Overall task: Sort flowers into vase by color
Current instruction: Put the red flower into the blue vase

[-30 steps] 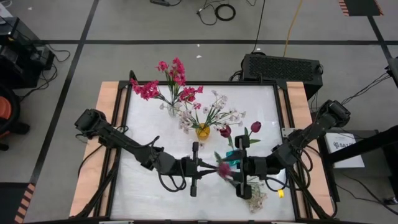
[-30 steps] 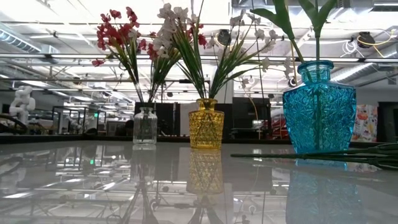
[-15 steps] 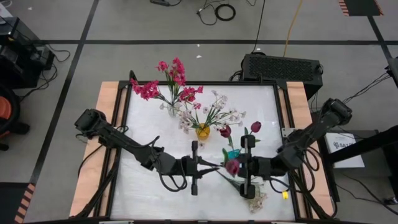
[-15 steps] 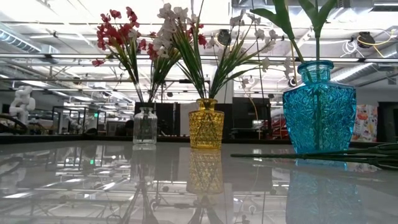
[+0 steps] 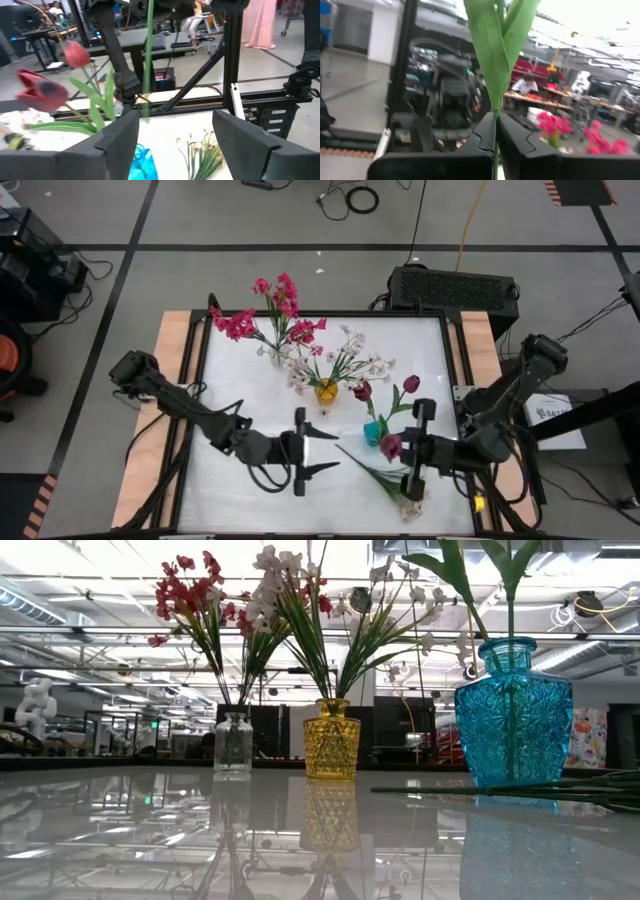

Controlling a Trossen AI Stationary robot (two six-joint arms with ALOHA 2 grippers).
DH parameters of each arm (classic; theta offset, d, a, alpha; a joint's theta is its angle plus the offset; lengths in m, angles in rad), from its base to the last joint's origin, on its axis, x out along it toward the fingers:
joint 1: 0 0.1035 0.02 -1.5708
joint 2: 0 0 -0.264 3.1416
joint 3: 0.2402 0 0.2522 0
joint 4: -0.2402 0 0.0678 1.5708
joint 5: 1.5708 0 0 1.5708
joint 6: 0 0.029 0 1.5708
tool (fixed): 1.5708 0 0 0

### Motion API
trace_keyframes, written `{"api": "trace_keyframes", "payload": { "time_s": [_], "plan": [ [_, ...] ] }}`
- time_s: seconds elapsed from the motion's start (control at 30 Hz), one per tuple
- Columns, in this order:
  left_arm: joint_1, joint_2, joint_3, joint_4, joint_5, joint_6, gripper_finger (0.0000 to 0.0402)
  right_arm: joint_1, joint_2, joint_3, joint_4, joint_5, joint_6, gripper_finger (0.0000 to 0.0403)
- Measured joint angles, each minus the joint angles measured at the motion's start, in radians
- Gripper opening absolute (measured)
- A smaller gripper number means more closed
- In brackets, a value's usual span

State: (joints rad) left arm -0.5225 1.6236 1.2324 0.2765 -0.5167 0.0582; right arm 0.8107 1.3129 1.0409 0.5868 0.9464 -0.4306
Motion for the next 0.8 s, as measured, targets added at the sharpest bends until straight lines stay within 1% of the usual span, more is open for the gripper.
{"api": "trace_keyframes", "payload": {
  "time_s": [0.07,0.17,0.3,0.37,0.43,0.53,0.63,0.8],
  "plan": [
    [-0.012,-0.027,0.0,-0.033,-0.015,0.0,0.0269,0.014,-0.018,-0.008,-0.044,0.047,0.015,0.0001],
    [-0.027,-0.062,0.0,-0.08,-0.045,0.0,0.0273,0.025,-0.054,-0.054,-0.09,0.079,0.101,0.0001],
    [-0.052,-0.096,0.0,-0.13,-0.088,0.0,0.0274,0.031,-0.091,-0.172,-0.087,0.088,0.221,0.0],
    [-0.063,-0.103,0.0,-0.136,-0.095,0.001,0.0274,0.032,-0.094,-0.236,-0.055,0.107,0.247,0.0],
    [-0.071,-0.103,0.0,-0.134,-0.095,0.001,0.0274,0.032,-0.094,-0.294,0.033,0.109,0.248,0.0],
    [-0.076,-0.103,0.0,-0.129,-0.095,0.008,0.0274,0.033,-0.094,-0.343,0.173,0.123,0.175,0.0],
    [-0.075,-0.103,0.0,-0.129,-0.095,0.009,0.0274,0.051,-0.106,-0.365,0.199,0.182,0.109,0.0],
    [-0.073,-0.103,0.0,-0.13,-0.095,0.01,0.0274,0.055,-0.129,-0.403,0.197,0.19,0.114,0.0]
  ]
}}
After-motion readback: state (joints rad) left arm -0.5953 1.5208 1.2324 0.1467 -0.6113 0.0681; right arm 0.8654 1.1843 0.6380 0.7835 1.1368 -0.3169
